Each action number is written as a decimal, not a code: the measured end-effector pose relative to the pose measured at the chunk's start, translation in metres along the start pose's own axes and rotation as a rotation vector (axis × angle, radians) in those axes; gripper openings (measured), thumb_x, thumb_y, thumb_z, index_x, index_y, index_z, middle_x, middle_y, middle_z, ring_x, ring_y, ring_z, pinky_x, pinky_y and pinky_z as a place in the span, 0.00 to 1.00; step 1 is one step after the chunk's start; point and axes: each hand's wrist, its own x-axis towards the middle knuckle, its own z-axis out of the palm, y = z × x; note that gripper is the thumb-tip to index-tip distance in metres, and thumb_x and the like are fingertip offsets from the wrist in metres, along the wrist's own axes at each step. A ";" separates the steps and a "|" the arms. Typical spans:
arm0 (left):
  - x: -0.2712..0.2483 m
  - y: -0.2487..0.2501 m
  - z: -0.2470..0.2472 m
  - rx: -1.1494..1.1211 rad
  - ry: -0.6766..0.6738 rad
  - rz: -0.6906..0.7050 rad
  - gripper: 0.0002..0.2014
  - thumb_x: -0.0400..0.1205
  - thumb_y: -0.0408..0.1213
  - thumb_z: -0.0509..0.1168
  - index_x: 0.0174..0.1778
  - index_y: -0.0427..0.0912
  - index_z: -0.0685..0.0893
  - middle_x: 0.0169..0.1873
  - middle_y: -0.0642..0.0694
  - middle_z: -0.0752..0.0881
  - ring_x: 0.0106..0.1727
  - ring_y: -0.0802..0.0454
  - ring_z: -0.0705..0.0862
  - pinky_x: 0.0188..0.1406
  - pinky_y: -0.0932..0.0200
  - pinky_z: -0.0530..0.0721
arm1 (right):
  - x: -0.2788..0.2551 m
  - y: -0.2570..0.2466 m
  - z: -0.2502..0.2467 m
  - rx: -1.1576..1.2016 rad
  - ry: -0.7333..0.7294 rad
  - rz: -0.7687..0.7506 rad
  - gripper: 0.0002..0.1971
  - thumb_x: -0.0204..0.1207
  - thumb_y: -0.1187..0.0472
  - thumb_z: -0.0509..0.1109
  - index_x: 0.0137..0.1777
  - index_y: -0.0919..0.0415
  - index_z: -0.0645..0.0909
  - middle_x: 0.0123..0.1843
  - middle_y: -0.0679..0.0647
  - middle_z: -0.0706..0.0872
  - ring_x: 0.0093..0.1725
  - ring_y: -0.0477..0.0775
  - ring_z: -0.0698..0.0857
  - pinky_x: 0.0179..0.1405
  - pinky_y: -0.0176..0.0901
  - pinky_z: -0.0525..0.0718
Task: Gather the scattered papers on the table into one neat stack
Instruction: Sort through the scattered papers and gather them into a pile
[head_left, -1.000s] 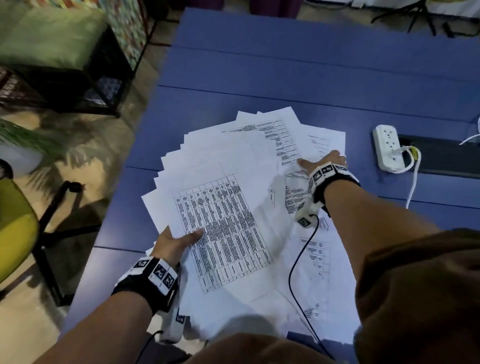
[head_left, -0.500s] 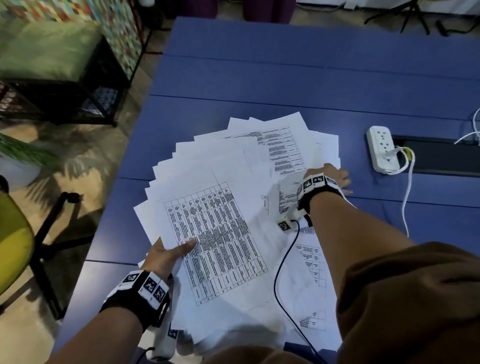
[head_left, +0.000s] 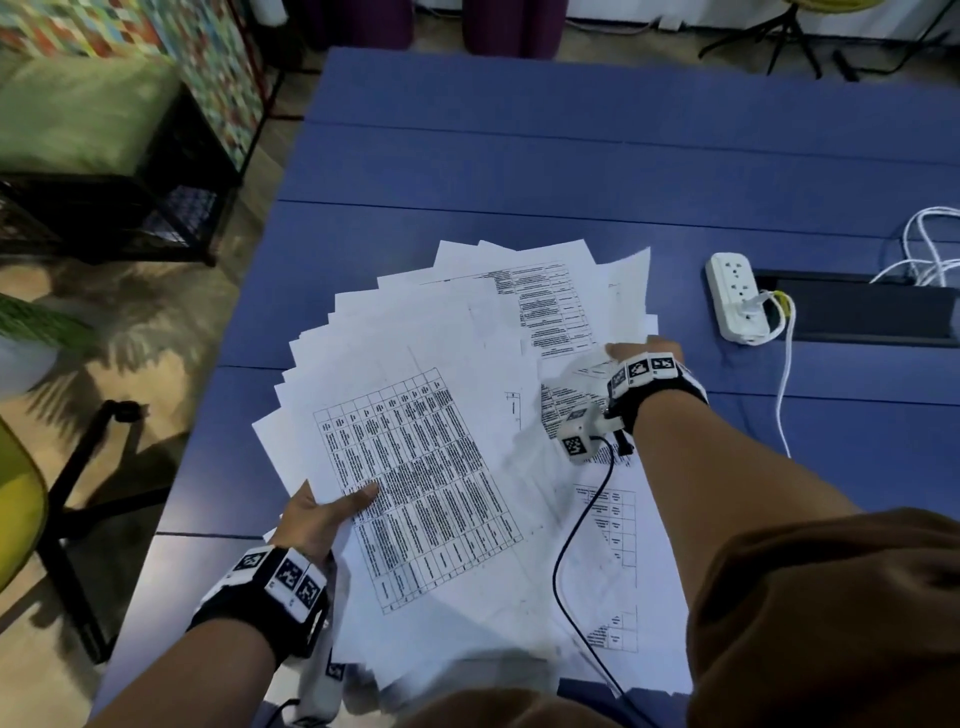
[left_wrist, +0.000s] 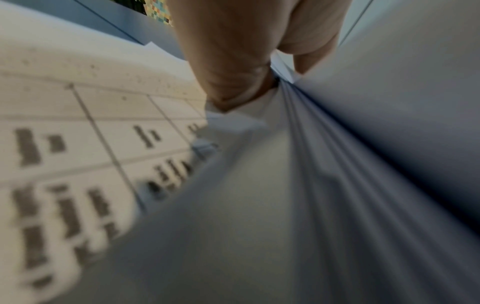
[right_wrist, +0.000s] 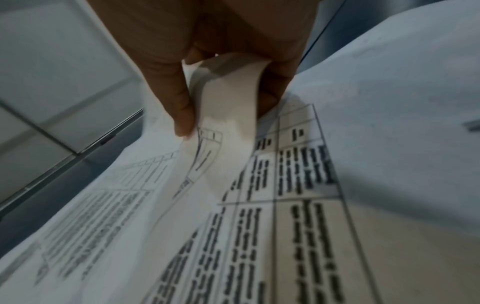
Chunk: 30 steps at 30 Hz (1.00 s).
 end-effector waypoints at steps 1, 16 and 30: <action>0.001 -0.001 -0.001 0.000 -0.017 -0.007 0.17 0.71 0.27 0.78 0.54 0.39 0.83 0.45 0.50 0.88 0.59 0.47 0.83 0.64 0.51 0.72 | -0.003 -0.003 -0.002 0.000 -0.020 -0.035 0.25 0.75 0.57 0.73 0.71 0.58 0.75 0.63 0.56 0.82 0.59 0.59 0.83 0.46 0.43 0.76; -0.008 0.011 -0.005 0.070 -0.017 -0.049 0.46 0.56 0.43 0.88 0.68 0.32 0.77 0.70 0.43 0.79 0.74 0.45 0.73 0.77 0.40 0.65 | -0.115 -0.159 -0.105 0.456 0.131 -1.095 0.04 0.62 0.65 0.78 0.34 0.60 0.85 0.35 0.52 0.86 0.37 0.47 0.83 0.41 0.48 0.85; -0.012 0.021 -0.031 0.014 -0.187 -0.371 0.38 0.72 0.75 0.62 0.67 0.47 0.81 0.61 0.40 0.85 0.67 0.37 0.82 0.59 0.44 0.80 | -0.101 -0.029 -0.019 -0.621 -0.474 -0.685 0.11 0.64 0.60 0.83 0.45 0.57 0.87 0.35 0.47 0.85 0.36 0.45 0.83 0.35 0.31 0.78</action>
